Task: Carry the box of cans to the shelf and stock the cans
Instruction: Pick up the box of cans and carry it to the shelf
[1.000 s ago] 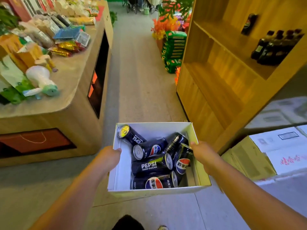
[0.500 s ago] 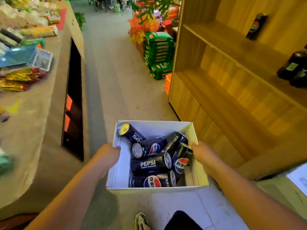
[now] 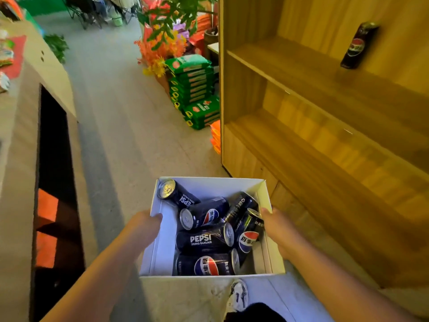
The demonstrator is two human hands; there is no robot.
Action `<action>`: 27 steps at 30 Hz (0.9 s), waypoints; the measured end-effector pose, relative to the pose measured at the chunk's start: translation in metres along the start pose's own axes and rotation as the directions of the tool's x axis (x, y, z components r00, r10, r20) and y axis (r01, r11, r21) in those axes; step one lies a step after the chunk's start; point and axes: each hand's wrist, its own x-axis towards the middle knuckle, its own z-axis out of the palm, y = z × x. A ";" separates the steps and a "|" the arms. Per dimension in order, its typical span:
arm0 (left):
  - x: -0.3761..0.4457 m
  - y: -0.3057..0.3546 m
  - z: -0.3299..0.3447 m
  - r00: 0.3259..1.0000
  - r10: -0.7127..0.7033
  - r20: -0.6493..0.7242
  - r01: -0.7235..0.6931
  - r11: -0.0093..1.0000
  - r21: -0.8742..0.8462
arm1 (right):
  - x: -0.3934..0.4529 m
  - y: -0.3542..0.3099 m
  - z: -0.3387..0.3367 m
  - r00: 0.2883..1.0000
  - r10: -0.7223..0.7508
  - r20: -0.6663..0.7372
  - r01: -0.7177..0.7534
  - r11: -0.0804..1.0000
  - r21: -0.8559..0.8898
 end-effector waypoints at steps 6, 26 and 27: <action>0.107 0.073 -0.017 0.996 0.065 0.066 -0.065 0.998 -0.014 | 0.088 -0.050 0.004 0.996 0.078 -0.047 -0.076 0.996 0.054; 0.445 0.257 0.048 0.794 0.353 0.494 -0.513 0.826 0.234 | 0.278 -0.074 0.102 0.742 0.580 -0.335 -0.293 0.731 0.617; 0.452 0.261 0.058 0.785 0.356 0.507 -0.525 0.816 0.241 | 0.284 -0.071 0.103 0.737 0.586 -0.337 -0.292 0.726 0.623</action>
